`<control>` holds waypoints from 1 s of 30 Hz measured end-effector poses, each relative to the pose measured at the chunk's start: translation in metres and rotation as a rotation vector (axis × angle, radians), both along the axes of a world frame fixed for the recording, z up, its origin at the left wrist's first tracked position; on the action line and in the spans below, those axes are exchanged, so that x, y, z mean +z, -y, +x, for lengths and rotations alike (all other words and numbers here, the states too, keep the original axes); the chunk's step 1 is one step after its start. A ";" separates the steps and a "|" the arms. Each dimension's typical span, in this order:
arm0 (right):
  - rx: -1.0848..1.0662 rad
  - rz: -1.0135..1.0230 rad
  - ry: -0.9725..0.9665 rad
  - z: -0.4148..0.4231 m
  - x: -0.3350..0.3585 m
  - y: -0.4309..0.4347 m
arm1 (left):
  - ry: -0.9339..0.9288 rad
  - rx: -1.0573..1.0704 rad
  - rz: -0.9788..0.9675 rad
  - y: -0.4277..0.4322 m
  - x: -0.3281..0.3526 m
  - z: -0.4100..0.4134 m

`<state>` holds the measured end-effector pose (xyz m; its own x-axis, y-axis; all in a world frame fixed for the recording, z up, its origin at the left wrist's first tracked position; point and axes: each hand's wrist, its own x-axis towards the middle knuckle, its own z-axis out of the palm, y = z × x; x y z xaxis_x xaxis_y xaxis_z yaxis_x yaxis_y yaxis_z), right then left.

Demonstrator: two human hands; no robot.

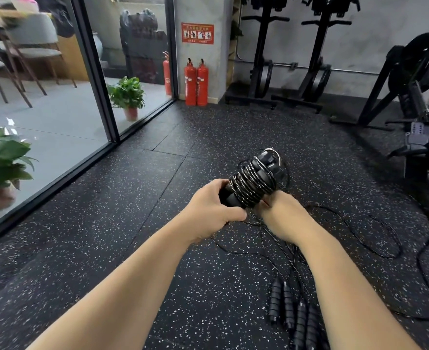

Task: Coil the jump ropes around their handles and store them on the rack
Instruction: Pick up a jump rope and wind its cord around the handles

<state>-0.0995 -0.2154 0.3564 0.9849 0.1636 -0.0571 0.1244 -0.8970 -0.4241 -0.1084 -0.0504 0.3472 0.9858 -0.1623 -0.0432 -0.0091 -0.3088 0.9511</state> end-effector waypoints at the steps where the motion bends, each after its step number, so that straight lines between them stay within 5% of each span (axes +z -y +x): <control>1: 0.021 -0.027 0.008 0.000 -0.001 -0.002 | 0.005 0.012 0.009 -0.001 0.000 0.001; 14: 0.096 -0.236 -0.070 -0.021 0.006 -0.033 | 0.124 0.290 0.160 -0.011 -0.011 0.010; 20: 0.197 -0.383 0.078 -0.039 0.012 -0.053 | 0.212 0.392 0.554 -0.019 -0.014 0.012; 24: 0.245 -0.313 0.270 -0.042 0.020 -0.057 | 0.301 0.359 0.805 -0.026 -0.013 0.013; 30: 0.216 -0.132 0.138 -0.032 0.034 -0.042 | 0.404 0.152 0.953 -0.019 -0.015 0.011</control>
<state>-0.1310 -0.1738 0.3902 0.9280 0.3704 0.0406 0.3670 -0.8898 -0.2711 -0.0972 -0.0315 0.3326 0.9625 -0.1077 0.2489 -0.1707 -0.9538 0.2474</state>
